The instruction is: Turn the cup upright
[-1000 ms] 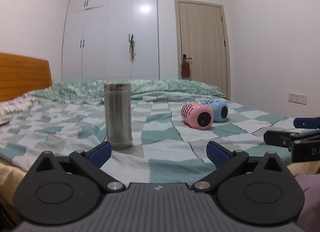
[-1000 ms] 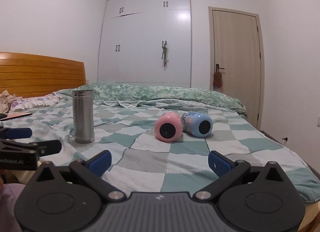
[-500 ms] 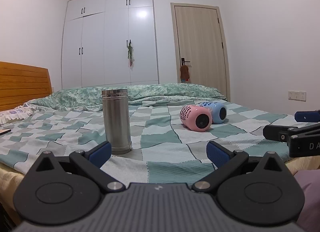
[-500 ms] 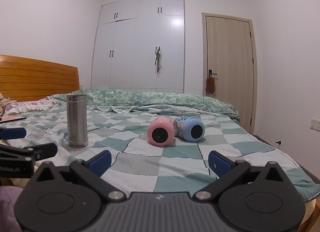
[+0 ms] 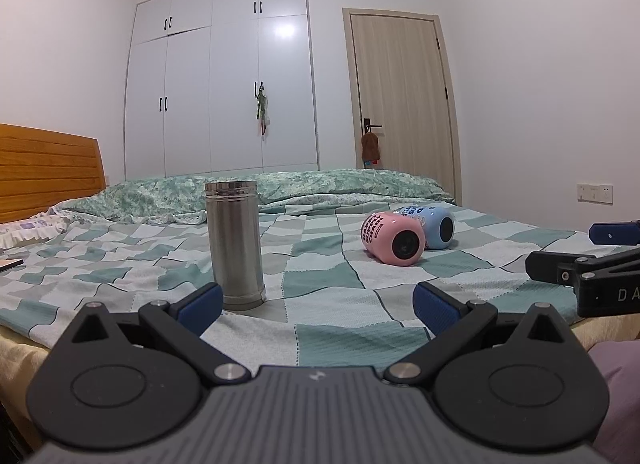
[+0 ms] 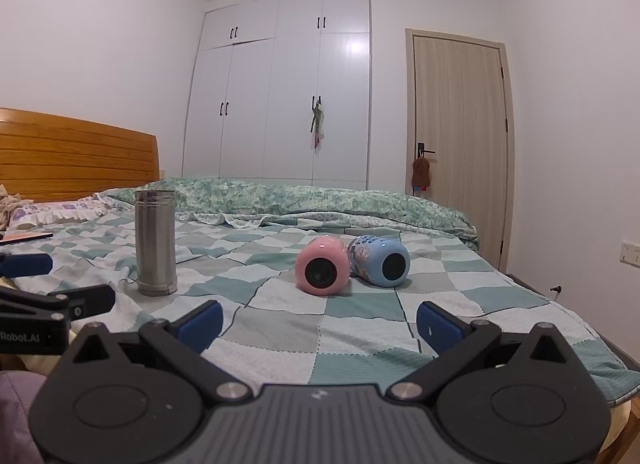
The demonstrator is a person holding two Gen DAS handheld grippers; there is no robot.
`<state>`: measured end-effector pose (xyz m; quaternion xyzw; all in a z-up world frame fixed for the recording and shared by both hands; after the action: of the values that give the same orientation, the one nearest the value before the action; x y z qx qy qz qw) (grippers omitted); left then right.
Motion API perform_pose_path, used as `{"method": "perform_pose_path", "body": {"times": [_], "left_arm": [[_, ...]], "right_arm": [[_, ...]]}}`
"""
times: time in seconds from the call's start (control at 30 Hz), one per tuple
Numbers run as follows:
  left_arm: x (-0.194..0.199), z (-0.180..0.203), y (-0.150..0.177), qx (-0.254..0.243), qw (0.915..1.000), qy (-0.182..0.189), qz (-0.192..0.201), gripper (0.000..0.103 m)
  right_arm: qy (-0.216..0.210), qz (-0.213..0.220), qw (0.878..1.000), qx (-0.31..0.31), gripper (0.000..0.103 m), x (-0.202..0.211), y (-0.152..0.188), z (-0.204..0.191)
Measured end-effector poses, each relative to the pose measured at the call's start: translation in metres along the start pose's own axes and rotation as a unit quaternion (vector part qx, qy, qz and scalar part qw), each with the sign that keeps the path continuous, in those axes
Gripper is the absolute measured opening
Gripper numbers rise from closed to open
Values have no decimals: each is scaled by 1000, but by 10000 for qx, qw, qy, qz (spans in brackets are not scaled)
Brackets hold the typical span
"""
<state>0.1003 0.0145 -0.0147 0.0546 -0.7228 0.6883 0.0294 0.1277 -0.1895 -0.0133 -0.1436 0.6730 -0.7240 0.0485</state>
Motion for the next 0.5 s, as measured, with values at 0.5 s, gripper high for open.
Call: {"method": "perform_pose_path", "body": {"times": [0.5], "left_arm": [[1,0,-1,-1,10000,2,28,103]], "right_arm": [[1,-3,10000,2,103,0,0,0]]}}
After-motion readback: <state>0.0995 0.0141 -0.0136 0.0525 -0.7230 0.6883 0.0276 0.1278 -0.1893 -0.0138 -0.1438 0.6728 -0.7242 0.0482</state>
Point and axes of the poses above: each gripper's, at about its wrist camera, not at the fingertips, and x roughly against the way its jaws point, z to its right, y to its underside, the point moved 9 cm from there along -x, roughly the way its jaws point, and after that the axes turned 1 degree about x, right-handed, at the moved point
